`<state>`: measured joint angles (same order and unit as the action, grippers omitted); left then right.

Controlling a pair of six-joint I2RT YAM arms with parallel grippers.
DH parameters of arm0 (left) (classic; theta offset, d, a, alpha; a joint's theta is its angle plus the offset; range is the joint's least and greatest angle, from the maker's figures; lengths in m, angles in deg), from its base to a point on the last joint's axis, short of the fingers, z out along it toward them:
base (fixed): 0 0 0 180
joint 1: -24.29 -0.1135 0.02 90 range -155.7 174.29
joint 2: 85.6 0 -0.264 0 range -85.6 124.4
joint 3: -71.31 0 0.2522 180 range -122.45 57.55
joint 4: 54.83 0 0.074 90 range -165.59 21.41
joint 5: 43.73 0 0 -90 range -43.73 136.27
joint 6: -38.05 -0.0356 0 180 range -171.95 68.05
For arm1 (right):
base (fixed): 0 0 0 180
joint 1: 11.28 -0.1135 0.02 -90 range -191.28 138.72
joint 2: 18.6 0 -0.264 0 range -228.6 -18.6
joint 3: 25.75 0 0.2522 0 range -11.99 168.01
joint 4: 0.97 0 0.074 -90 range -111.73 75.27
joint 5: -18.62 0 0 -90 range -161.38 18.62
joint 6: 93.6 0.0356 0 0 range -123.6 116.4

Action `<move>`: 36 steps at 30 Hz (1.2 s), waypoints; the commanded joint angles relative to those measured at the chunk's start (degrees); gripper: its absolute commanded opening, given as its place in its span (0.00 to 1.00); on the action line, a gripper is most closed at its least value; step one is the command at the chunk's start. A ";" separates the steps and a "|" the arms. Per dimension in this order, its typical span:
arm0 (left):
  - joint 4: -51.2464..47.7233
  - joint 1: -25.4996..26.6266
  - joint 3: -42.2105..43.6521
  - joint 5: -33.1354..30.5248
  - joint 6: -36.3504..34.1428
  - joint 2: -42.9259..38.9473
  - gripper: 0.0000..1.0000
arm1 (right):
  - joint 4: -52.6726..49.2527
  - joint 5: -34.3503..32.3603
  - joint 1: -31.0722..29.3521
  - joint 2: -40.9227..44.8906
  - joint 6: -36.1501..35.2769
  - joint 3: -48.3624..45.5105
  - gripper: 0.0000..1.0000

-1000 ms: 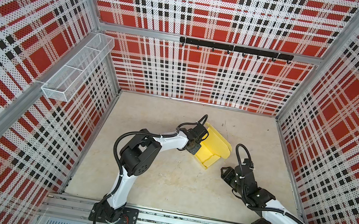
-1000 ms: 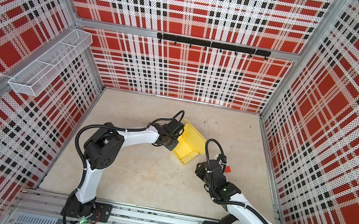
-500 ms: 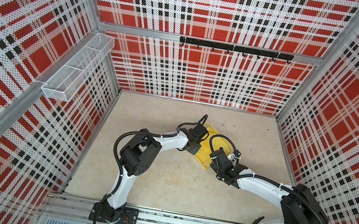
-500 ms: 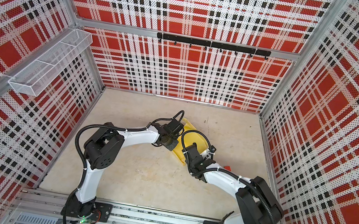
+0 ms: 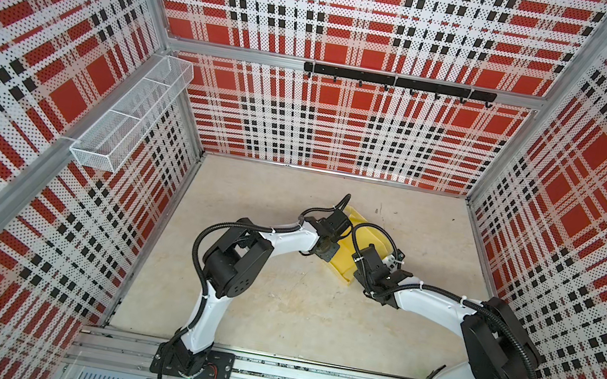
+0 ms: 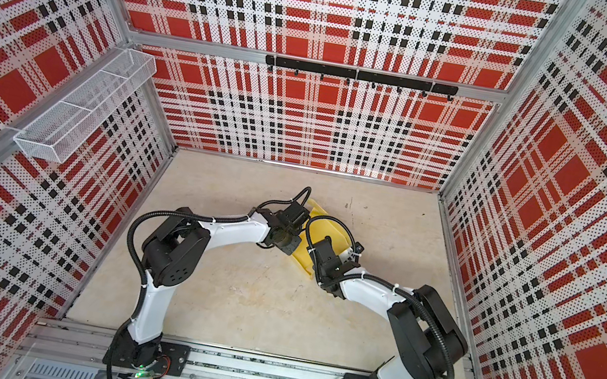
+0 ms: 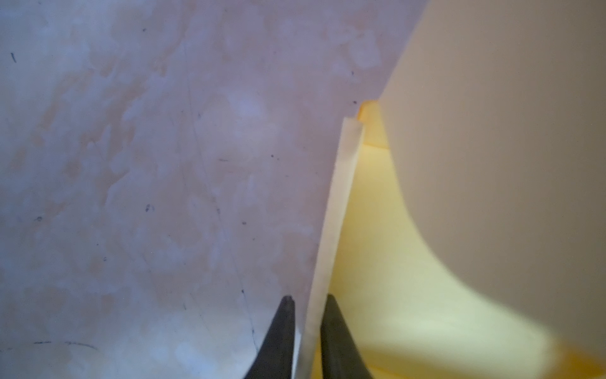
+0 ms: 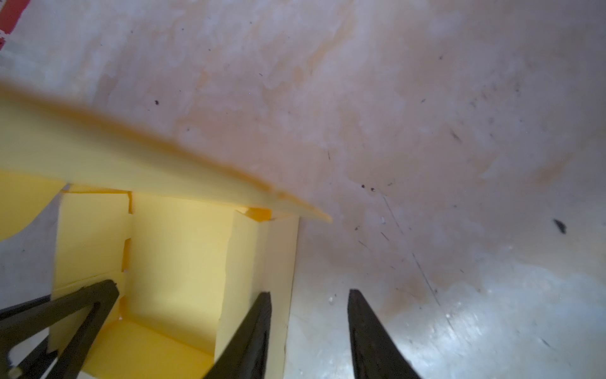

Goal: Fold the paper box

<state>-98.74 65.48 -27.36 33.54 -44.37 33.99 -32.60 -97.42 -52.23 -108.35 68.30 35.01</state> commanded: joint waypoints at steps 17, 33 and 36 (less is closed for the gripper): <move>-2.25 0.99 -1.82 0.11 1.13 1.17 0.19 | 4.10 4.45 1.11 -7.42 -0.67 3.57 0.31; -2.81 2.04 -2.90 0.14 1.92 1.26 0.20 | -2.92 5.11 1.71 -15.09 -3.17 10.09 0.00; -2.46 1.82 -2.46 0.54 2.27 1.31 0.26 | -3.36 3.65 1.05 -14.56 -3.31 10.06 0.00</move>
<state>-100.36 65.75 -29.02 32.77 -42.73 34.25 -34.00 -94.38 -50.54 -121.12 65.87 44.50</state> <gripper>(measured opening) 0.255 0.081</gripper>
